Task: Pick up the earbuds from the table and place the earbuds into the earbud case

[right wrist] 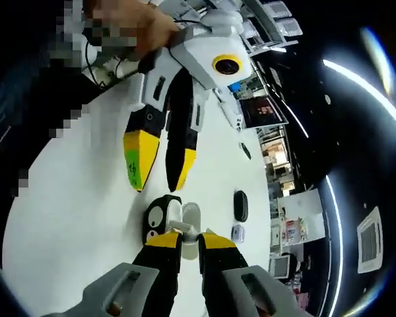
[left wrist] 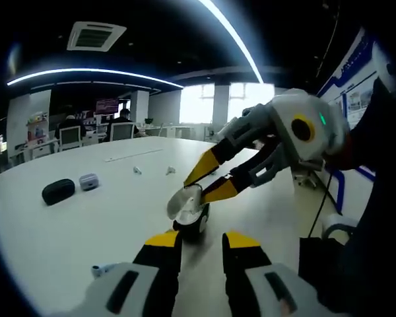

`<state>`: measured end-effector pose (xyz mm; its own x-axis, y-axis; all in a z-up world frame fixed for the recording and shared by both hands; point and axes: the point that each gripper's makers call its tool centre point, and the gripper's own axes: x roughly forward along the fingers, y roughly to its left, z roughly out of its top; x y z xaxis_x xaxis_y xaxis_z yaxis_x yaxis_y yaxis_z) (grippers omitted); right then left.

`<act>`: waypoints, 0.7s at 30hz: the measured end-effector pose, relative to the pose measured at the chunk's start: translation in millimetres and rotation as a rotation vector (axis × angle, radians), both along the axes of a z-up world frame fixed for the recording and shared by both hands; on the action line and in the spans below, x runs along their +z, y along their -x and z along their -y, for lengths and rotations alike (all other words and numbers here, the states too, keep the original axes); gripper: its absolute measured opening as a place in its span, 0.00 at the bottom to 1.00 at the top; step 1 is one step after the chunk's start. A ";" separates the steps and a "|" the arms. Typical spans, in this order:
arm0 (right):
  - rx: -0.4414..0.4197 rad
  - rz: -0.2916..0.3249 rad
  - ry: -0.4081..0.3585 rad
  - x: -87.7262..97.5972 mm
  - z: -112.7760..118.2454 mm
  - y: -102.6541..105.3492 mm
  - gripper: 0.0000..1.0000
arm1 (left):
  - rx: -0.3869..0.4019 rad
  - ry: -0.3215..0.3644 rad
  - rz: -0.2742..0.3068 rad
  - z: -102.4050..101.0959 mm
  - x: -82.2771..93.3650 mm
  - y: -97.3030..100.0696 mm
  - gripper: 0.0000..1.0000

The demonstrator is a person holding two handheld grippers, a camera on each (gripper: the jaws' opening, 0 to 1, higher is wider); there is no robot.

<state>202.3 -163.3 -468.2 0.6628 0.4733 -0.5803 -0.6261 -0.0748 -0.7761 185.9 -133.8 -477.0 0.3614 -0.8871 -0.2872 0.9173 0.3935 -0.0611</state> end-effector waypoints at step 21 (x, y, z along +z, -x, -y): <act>0.051 -0.021 0.024 -3.4 0.2 0.5 0.11 | 0.008 -0.003 -0.030 4.9 -2.9 -5.9 0.27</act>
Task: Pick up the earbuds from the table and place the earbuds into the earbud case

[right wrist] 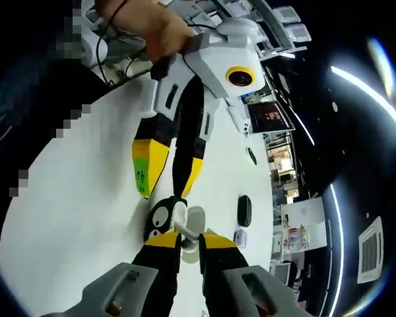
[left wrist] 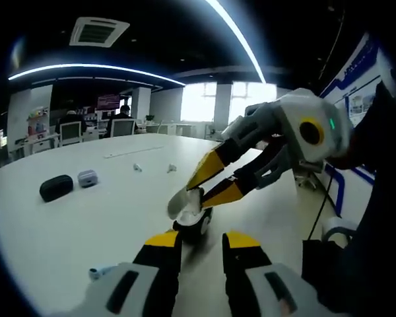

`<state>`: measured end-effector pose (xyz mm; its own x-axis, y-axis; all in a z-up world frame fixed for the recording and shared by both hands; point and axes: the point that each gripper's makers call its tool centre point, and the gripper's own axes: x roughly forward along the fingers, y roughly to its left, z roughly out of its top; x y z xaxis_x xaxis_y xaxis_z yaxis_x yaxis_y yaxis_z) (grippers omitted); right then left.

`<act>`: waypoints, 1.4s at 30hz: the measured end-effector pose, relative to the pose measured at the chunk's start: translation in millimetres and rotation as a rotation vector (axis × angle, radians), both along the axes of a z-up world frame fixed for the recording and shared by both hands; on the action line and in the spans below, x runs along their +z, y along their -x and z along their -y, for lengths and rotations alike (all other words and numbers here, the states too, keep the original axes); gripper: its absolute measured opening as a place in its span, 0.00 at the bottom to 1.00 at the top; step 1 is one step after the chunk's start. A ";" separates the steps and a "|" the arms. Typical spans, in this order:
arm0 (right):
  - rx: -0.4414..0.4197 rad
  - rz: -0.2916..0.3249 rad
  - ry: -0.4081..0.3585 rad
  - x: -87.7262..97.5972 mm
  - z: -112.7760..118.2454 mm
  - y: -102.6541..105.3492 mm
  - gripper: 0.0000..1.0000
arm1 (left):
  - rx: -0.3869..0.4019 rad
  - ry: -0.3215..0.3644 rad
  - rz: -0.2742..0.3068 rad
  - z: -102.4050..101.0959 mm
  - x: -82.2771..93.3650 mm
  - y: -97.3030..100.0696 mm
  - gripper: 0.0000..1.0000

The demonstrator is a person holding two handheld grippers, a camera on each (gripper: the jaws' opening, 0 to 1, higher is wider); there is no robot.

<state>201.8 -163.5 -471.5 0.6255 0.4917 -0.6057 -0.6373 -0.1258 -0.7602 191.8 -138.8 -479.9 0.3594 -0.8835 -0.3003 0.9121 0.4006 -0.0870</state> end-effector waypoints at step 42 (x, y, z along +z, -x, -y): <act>-0.620 -0.652 -0.949 1.7 11.5 -5.1 0.17 | -0.010 0.012 -0.011 1.4 -1.4 -13.1 0.29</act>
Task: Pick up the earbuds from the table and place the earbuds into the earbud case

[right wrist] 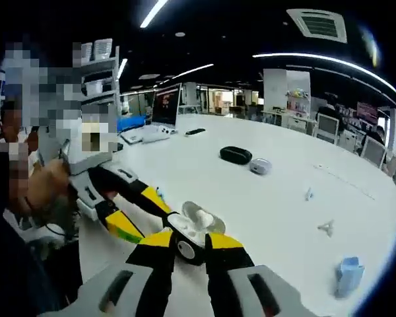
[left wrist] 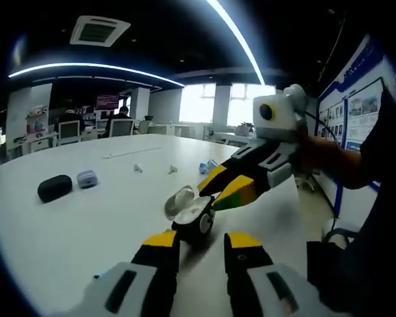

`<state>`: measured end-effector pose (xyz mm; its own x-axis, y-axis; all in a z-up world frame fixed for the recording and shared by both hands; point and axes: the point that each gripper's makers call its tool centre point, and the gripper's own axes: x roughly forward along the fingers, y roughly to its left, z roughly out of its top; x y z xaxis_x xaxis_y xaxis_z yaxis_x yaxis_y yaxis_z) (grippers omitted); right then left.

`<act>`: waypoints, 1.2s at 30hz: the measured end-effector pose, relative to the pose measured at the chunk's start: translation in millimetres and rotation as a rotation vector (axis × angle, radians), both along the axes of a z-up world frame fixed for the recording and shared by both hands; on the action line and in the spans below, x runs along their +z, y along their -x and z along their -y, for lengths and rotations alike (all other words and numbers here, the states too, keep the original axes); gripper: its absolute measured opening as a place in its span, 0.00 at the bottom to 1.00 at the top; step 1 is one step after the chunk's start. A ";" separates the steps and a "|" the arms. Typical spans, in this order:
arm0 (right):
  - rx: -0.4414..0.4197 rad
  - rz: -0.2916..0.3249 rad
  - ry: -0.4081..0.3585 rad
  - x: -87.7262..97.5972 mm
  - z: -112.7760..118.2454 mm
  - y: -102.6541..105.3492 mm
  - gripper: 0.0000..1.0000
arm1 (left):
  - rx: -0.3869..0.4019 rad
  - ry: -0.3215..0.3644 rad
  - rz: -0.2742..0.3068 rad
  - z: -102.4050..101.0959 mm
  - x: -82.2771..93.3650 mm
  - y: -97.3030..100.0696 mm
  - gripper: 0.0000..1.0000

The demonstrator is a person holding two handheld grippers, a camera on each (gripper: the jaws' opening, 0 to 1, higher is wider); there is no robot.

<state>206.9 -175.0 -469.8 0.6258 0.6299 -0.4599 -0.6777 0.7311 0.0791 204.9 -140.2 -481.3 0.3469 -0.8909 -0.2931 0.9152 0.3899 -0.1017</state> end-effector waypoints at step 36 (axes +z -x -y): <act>0.074 0.063 0.064 7.1 -1.4 14.8 0.15 | 0.006 0.028 -0.008 -7.7 6.4 -1.5 0.30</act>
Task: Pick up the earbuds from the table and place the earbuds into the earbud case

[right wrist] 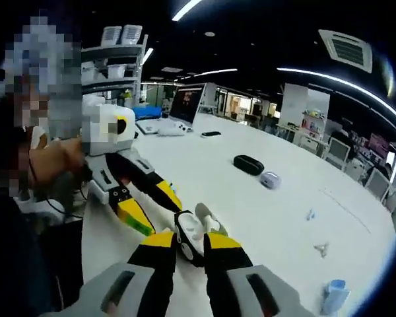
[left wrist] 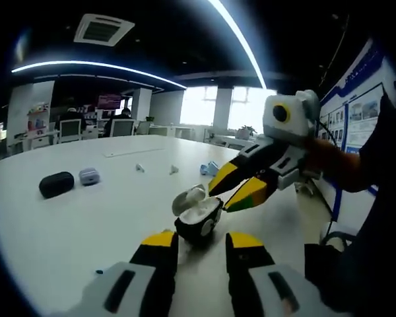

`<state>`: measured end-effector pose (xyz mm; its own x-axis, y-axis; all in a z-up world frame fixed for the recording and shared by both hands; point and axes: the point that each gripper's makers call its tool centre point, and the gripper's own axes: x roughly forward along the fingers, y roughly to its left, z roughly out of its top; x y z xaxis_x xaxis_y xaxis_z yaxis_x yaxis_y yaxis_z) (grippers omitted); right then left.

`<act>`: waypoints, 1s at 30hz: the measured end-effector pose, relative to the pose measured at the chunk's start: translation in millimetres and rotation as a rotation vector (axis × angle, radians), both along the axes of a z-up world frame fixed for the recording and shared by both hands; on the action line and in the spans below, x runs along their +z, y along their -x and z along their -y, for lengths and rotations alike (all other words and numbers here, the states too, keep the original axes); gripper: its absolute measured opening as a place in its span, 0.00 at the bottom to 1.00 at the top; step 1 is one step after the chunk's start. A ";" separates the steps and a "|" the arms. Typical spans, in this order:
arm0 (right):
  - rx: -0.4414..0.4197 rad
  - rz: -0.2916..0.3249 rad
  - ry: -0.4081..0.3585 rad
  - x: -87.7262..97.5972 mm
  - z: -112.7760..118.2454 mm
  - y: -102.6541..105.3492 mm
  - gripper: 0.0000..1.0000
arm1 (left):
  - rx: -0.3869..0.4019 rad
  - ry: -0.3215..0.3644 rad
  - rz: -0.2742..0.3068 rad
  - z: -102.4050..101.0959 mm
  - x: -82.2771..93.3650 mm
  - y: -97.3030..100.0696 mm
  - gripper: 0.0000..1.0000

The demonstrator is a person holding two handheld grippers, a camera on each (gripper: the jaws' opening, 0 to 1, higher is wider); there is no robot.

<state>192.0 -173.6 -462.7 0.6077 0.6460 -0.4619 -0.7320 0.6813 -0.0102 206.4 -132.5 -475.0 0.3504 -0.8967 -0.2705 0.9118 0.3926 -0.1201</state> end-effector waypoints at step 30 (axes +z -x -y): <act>-0.300 -0.116 -0.250 -8.0 -3.7 -22.0 0.14 | -0.126 -0.004 -0.032 26.3 -8.5 -4.8 0.34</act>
<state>214.1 -169.8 -470.7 0.7395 0.5492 -0.3893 -0.4870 0.8357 0.2539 211.1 -158.8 -483.4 0.2267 -0.9317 -0.2837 0.9496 0.2762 -0.1485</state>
